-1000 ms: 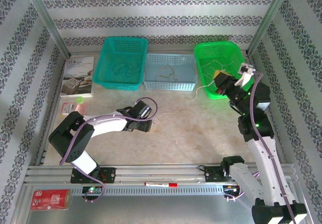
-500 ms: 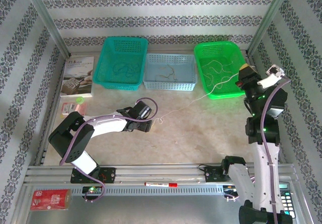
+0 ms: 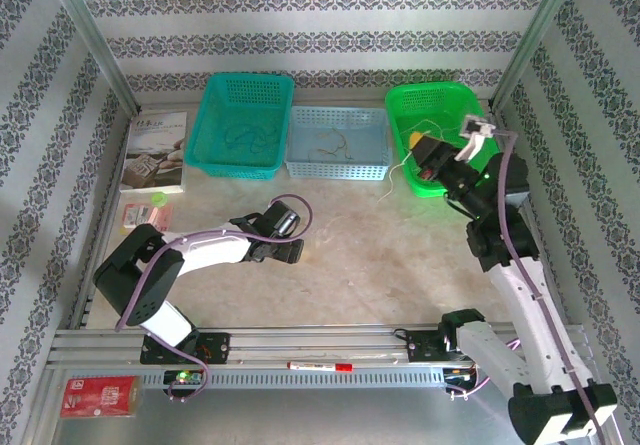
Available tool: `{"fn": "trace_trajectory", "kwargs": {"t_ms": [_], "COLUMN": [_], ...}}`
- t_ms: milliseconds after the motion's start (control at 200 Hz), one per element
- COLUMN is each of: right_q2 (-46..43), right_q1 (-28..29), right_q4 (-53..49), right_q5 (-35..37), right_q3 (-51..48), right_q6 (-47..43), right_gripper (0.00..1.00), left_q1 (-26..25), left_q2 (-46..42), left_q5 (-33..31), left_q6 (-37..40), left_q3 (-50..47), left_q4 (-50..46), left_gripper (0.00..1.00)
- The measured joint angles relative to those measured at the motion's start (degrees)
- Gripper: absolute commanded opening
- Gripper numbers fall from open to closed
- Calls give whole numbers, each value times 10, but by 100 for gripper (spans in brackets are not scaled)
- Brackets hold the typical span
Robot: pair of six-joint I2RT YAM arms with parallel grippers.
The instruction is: Untangle the cables
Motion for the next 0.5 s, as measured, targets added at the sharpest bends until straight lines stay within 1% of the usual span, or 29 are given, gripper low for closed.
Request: {"fn": "trace_trajectory", "kwargs": {"t_ms": [115,200,280,380,500], "right_q2": [18,31,42,55,68], "right_q1": [46,66,82,103,134], "right_q4": [-2,-2,-3,-8,-12], "right_q5": [-2,-3,-3,-4,-4], "right_q3": [0,0,1,11,33], "right_q6": [-22,-33,-39,-46,-51], "right_gripper": [0,0,0,0,0], "left_q1": [0,1,3,3,3], "left_q2": [-61,-118,-173,-246,-316], "left_q5": [5,9,27,73,148], "left_q6": [9,17,31,52,68], "left_q3": [7,22,33,31,21], "left_q4": [-26,-36,-37,-23,30], "left_gripper": [93,95,98,100,100]}}
